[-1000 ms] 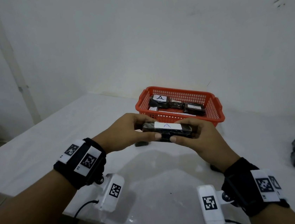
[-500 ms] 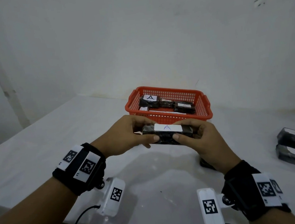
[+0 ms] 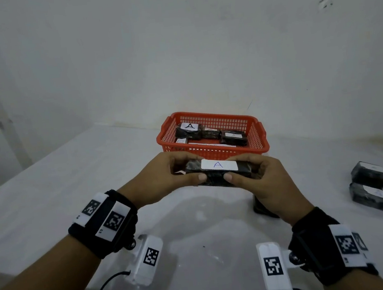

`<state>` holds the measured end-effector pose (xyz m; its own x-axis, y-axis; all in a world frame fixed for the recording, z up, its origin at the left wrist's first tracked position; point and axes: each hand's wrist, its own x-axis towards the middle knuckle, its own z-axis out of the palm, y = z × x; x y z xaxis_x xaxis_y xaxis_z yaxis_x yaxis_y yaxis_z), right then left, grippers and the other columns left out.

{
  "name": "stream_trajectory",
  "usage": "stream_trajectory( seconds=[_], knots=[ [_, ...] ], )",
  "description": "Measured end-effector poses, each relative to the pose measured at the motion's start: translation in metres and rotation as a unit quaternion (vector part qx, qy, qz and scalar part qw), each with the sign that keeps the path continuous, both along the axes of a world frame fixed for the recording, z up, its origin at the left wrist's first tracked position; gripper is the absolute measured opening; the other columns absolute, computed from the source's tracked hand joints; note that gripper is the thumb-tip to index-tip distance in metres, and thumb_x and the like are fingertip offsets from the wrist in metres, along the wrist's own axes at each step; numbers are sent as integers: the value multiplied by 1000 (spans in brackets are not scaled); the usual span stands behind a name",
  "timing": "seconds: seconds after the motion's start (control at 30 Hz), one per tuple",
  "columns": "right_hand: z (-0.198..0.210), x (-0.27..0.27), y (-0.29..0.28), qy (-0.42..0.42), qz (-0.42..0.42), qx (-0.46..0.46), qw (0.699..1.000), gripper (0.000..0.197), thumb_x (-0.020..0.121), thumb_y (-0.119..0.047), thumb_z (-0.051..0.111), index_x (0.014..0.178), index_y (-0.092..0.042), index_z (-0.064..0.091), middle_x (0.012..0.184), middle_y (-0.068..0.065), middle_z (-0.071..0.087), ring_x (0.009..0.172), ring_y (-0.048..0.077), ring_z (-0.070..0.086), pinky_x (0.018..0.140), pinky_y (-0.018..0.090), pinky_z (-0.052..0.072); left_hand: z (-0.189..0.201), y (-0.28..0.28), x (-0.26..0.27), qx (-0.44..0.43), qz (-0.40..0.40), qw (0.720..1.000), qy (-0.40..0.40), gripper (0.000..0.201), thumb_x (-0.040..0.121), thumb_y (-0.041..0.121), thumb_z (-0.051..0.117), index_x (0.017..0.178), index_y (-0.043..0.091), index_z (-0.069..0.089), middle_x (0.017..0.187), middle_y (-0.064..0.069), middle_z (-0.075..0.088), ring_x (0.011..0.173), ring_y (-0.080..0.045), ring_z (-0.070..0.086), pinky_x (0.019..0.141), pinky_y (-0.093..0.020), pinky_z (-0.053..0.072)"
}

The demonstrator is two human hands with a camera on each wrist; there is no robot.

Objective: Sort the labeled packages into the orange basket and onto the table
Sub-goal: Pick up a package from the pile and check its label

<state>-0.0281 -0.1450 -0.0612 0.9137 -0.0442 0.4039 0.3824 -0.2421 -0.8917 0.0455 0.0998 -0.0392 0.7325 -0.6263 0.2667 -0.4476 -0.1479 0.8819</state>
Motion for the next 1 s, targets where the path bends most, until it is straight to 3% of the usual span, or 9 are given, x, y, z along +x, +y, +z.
stream_trajectory(
  seconds=[0.13,0.27,0.37,0.43,0.57,0.67,0.8,0.93,1.0],
  knots=[
    [-4,-1,1,67,37,56,995,48,79,-26,89,123,-15,71,116,2,79,108,19,75,86,30,63,-5,1,0,-5,10,1000,-12,35,87,10,81,120,16,72,119,3,76,114,-17,71,100,-40,58],
    [-3,3,6,148,56,200,967,42,86,-23,74,123,-4,70,114,13,79,103,32,77,80,31,65,-8,0,0,-18,16,1000,-1,47,79,4,87,121,20,72,121,3,74,116,-18,70,99,-42,59],
    [-3,4,8,118,42,189,974,37,84,-18,74,117,-1,73,112,12,80,104,29,78,80,29,64,-9,-3,-3,-40,12,999,36,51,79,15,88,126,23,69,123,5,74,118,-16,69,99,-38,59],
    [-3,6,9,103,30,183,977,43,77,-21,76,115,0,74,109,11,81,102,27,78,79,29,64,-8,-5,-5,-50,24,997,55,37,87,21,78,123,19,71,118,5,77,112,-16,72,96,-33,60],
    [-4,8,11,98,32,167,981,44,72,-23,78,111,-3,75,105,8,82,101,24,78,80,29,64,-11,-4,-3,-80,52,992,84,26,93,11,73,118,4,73,112,-8,78,102,-23,77,89,-39,64],
    [-4,7,12,98,31,169,980,42,75,-26,76,111,-3,75,105,7,82,101,23,78,80,27,63,-12,-4,-3,-81,53,991,87,26,92,10,74,117,5,73,111,-7,79,101,-22,77,87,-36,64],
    [-6,7,10,85,5,136,987,24,87,-17,75,108,-7,78,104,8,82,100,23,79,83,27,63,-14,-5,-4,-79,45,991,97,25,94,11,72,118,7,74,112,-5,79,101,-21,76,85,-32,63],
    [-9,4,10,87,20,113,990,39,74,-20,83,111,-8,77,108,5,81,105,23,77,90,31,63,-17,-5,-3,-89,71,990,79,20,94,9,72,113,11,76,106,-7,80,96,-21,77,81,-32,63],
    [-10,2,11,74,5,86,994,37,75,-15,86,111,-9,77,108,2,81,103,18,77,88,26,62,-19,-6,-4,-84,65,990,88,21,95,11,71,115,10,75,108,-7,79,97,-21,76,83,-32,63]
  ],
)
